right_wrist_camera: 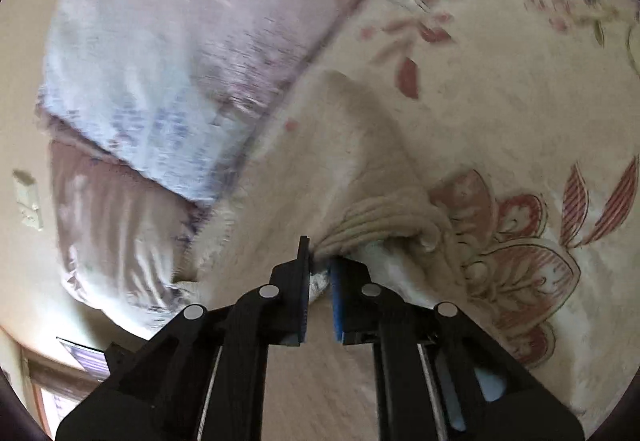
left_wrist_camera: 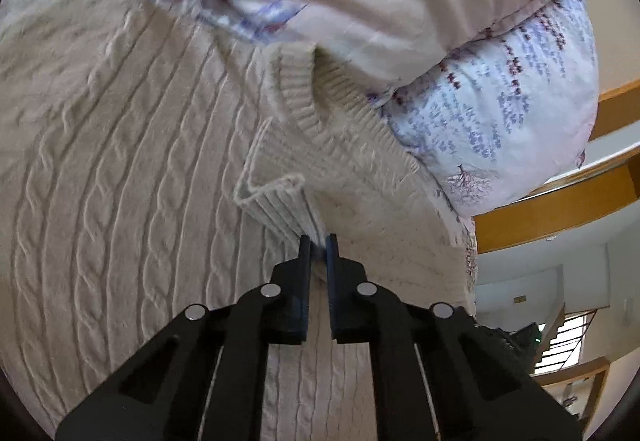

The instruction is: Fold small clothes

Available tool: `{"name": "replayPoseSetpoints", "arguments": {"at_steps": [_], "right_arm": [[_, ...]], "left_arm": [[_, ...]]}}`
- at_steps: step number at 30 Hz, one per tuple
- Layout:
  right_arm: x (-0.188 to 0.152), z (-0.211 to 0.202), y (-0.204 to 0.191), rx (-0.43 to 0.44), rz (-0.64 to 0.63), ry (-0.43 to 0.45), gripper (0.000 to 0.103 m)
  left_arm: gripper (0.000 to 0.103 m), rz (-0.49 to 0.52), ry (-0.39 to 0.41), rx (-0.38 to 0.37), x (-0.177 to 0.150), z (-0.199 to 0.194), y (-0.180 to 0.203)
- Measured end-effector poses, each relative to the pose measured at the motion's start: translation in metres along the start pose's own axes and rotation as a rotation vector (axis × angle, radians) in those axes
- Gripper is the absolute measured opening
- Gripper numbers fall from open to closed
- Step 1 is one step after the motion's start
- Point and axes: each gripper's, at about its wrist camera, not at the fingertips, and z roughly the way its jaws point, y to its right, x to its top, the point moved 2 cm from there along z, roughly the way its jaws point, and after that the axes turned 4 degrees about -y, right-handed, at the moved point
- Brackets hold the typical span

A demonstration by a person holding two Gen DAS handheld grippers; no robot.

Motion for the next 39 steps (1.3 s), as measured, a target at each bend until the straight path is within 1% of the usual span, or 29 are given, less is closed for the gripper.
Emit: {"name": "replayPoseSetpoints", "arguments": {"at_steps": [2, 3, 4, 6, 8, 10, 12, 13, 14, 15, 16, 17, 18, 19, 20, 21, 23, 24, 25, 27, 29, 31, 32, 33, 35, 39], "right_arm": [[-0.006, -0.010, -0.014, 0.016, -0.068, 0.036, 0.009], [-0.012, -0.013, -0.019, 0.008, -0.097, 0.044, 0.009], [-0.015, -0.009, -0.023, -0.008, -0.110, 0.039, 0.009], [-0.022, -0.001, -0.022, -0.048, -0.122, 0.003, 0.009], [-0.028, 0.011, -0.018, -0.104, -0.127, -0.020, 0.009], [-0.032, 0.017, -0.017, -0.155, -0.140, -0.022, 0.009], [-0.035, 0.021, -0.017, -0.199, -0.156, -0.027, 0.010], [-0.035, 0.019, -0.016, -0.212, -0.161, -0.026, 0.010], [-0.037, 0.016, -0.017, -0.219, -0.168, -0.024, 0.015], [-0.039, 0.014, -0.020, -0.235, -0.180, -0.022, 0.022], [-0.041, 0.013, -0.023, -0.237, -0.187, -0.023, 0.025], [-0.043, 0.011, -0.024, -0.227, -0.192, -0.026, 0.035], [-0.047, 0.006, -0.025, -0.208, -0.203, -0.030, 0.046], [-0.050, 0.003, -0.027, -0.193, -0.215, -0.033, 0.050], [-0.055, 0.000, -0.030, -0.171, -0.239, -0.035, 0.053], [-0.059, -0.001, -0.033, -0.156, -0.257, -0.039, 0.053], [-0.067, -0.003, -0.038, -0.119, -0.299, -0.054, 0.053], [-0.072, -0.004, -0.039, -0.087, -0.323, -0.062, 0.053], [-0.075, -0.003, -0.040, -0.067, -0.341, -0.062, 0.053], [-0.080, -0.003, -0.043, -0.031, -0.384, -0.050, 0.053], [-0.084, -0.002, -0.044, -0.019, -0.407, -0.039, 0.053], [-0.088, 0.004, -0.043, -0.016, -0.407, -0.061, 0.053], [-0.089, 0.005, -0.044, -0.013, -0.409, -0.064, 0.053], [-0.088, 0.004, -0.044, -0.011, -0.414, -0.057, 0.054], [-0.090, 0.004, -0.044, -0.013, -0.418, -0.062, 0.055], [-0.091, 0.005, -0.045, -0.015, -0.428, -0.065, 0.057]], "left_arm": [[0.006, 0.068, 0.046, 0.006, 0.001, -0.015, 0.007], [0.006, 0.106, 0.077, 0.028, 0.000, -0.024, 0.009], [0.006, 0.128, 0.097, 0.055, 0.000, -0.030, 0.009], [0.006, 0.156, 0.110, 0.103, -0.001, -0.034, 0.005], [0.006, 0.160, 0.096, 0.140, -0.003, -0.030, -0.002], [0.006, 0.140, 0.061, 0.175, -0.005, -0.020, -0.011], [0.007, 0.124, 0.040, 0.190, -0.007, -0.014, -0.016], [0.011, 0.120, 0.039, 0.187, -0.009, -0.013, -0.018], [0.012, 0.118, 0.039, 0.184, -0.011, -0.016, -0.020], [0.012, 0.113, 0.038, 0.181, -0.013, -0.021, -0.021], [0.021, 0.110, 0.042, 0.179, -0.016, -0.028, -0.022], [0.027, 0.110, 0.048, 0.165, -0.021, -0.038, -0.024], [0.039, 0.107, 0.055, 0.143, -0.024, -0.048, -0.028], [0.049, 0.103, 0.061, 0.127, -0.027, -0.057, -0.031], [0.051, 0.092, 0.075, 0.108, -0.032, -0.072, -0.038], [0.051, 0.080, 0.091, 0.095, -0.036, -0.087, -0.047], [0.051, 0.041, 0.136, 0.086, -0.042, -0.117, -0.070], [0.051, 0.015, 0.160, 0.089, -0.043, -0.130, -0.082], [0.051, -0.023, 0.196, 0.099, -0.045, -0.149, -0.100], [0.051, -0.092, 0.246, 0.130, -0.046, -0.172, -0.122], [0.051, -0.180, 0.295, 0.165, -0.047, -0.195, -0.150], [0.051, -0.243, 0.316, 0.206, -0.044, -0.209, -0.173], [0.051, -0.266, 0.325, 0.214, -0.043, -0.214, -0.181], [0.049, -0.287, 0.338, 0.201, -0.042, -0.218, -0.187], [0.049, -0.337, 0.362, 0.164, -0.038, -0.222, -0.196], [0.049, -0.419, 0.443, 0.136, -0.026, -0.230, -0.211]]}}
